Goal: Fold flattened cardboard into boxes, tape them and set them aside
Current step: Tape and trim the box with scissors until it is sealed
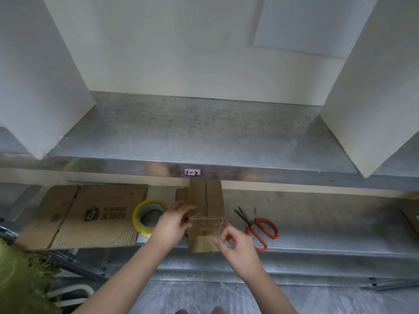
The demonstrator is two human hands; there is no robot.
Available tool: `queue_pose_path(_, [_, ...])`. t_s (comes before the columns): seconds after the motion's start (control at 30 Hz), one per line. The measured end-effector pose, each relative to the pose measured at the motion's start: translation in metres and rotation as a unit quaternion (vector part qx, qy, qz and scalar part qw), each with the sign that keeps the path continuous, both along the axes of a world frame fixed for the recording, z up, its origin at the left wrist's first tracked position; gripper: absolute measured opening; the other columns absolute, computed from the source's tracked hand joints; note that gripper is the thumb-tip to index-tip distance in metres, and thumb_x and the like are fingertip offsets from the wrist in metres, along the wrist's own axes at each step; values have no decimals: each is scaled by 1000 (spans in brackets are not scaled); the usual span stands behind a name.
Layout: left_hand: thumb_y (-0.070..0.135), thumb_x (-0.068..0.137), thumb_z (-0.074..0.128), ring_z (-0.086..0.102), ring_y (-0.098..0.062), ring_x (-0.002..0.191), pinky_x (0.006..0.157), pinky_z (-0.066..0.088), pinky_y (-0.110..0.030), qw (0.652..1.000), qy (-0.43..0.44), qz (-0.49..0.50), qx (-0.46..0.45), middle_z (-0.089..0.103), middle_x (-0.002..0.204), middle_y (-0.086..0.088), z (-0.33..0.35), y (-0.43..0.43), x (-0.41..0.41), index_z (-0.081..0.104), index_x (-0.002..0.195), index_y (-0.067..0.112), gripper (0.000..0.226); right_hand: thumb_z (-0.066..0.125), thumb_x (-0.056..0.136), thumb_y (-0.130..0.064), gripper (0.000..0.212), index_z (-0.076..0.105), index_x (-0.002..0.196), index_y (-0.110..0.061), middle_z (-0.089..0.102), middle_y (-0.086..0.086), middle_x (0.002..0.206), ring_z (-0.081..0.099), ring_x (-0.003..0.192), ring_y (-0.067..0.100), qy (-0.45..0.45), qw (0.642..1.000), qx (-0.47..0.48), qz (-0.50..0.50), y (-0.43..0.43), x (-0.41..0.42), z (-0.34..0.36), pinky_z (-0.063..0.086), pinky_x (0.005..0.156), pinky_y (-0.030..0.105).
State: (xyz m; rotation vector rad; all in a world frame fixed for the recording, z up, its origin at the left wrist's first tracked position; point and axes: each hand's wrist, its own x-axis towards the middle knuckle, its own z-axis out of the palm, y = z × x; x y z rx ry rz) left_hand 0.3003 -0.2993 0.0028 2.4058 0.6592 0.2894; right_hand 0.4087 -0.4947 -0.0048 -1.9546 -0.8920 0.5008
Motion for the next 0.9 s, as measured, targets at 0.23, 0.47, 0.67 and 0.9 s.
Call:
queue_pose_path(0.23, [19,83,71,58,-16,108,90,48,-25,999,4,49,12,52,123,4,-3,-8,4,60,119,25,38,63,84,-34,26,42,70,-29,42,-12,144,31,140,-2,-11,999,-21,38,5,-13,-8,34,106,21])
queue_pose_path(0.47, [27,79,76,51,-13,112,91,39,-20,998,-6,34,-49,45,121,9,0,2,10,58,110,21,36,61,86,-45,22,54,77,-27,53,-18,85,51,89,-2,-103,994,-37,-6,-2,18,11,41,76,16])
queue_pose_path(0.67, [38,80,73,44,-10,111,96,40,-26,997,19,15,-72,41,121,11,5,3,8,53,115,29,41,73,84,-27,17,59,75,-24,65,-11,79,60,75,1,-12,1000,-17,21,5,20,37,44,65,13])
queue_pose_path(0.9, [63,88,45,42,2,120,101,36,-26,987,-38,-48,-148,53,126,18,25,-11,-4,53,124,41,42,68,87,-7,18,54,81,1,74,1,97,67,98,11,152,986,63,20,11,14,46,53,87,26])
